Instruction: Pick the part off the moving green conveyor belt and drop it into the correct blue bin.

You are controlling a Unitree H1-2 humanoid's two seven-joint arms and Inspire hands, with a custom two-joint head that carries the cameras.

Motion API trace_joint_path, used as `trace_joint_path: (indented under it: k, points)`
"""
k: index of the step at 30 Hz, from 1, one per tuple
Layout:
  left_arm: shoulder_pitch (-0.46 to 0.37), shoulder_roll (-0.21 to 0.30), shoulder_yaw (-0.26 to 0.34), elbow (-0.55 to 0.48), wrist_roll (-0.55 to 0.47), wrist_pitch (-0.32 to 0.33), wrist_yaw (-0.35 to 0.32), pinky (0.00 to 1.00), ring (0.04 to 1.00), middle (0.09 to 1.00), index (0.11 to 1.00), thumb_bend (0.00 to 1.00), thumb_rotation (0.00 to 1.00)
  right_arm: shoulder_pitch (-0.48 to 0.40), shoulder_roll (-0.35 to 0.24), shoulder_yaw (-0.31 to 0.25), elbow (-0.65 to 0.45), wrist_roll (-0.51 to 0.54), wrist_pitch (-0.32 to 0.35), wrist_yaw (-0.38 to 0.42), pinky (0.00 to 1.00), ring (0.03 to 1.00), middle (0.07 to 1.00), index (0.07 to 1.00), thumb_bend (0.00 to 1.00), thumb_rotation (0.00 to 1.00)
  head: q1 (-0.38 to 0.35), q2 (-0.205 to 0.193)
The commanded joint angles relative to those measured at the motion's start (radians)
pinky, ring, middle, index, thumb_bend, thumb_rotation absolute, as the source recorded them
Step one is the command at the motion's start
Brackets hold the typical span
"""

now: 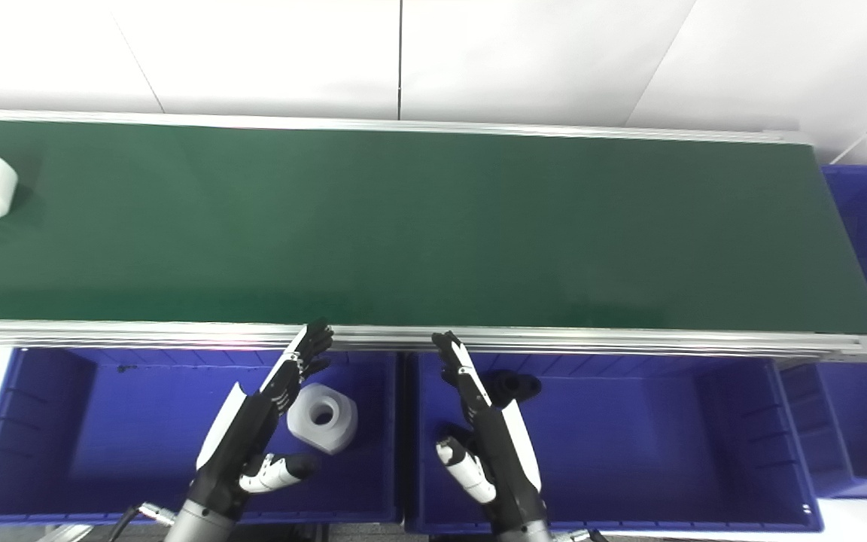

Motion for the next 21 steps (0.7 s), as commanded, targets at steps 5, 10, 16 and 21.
trace_joint_path:
  k: [5,10,16,21]
  points:
    - [0.002,0.004,-0.004,-0.023,-0.024,-0.040,-0.012,0.92,0.966,0.968,0.982,0.90,0.82,0.008,0.007,0.000,-0.019,0.010,-0.019,0.008,0.94,0.970,0.999,0.956,0.89,1.00,0.001,0.000]
    - [0.002,0.001,0.002,-0.025,-0.021,-0.040,-0.018,0.91,0.962,0.969,0.979,0.89,0.81,0.006,0.007,-0.001,-0.017,0.006,-0.021,0.007,0.94,0.972,0.999,0.960,0.88,1.00,0.002,-0.001]
    - [-0.001,0.002,0.003,-0.023,-0.012,-0.041,-0.018,0.92,0.964,0.968,0.982,0.89,0.82,0.004,0.008,-0.001,-0.016,0.009,-0.021,0.007,0.94,0.966,0.997,0.960,0.88,1.00,0.001,-0.001]
    - [-0.001,-0.003,0.003,-0.020,-0.002,-0.041,-0.009,0.91,0.957,0.959,0.975,0.88,0.82,0.003,0.008,-0.002,-0.015,0.010,-0.016,0.008,0.93,0.960,0.994,0.958,0.88,1.00,0.004,-0.004]
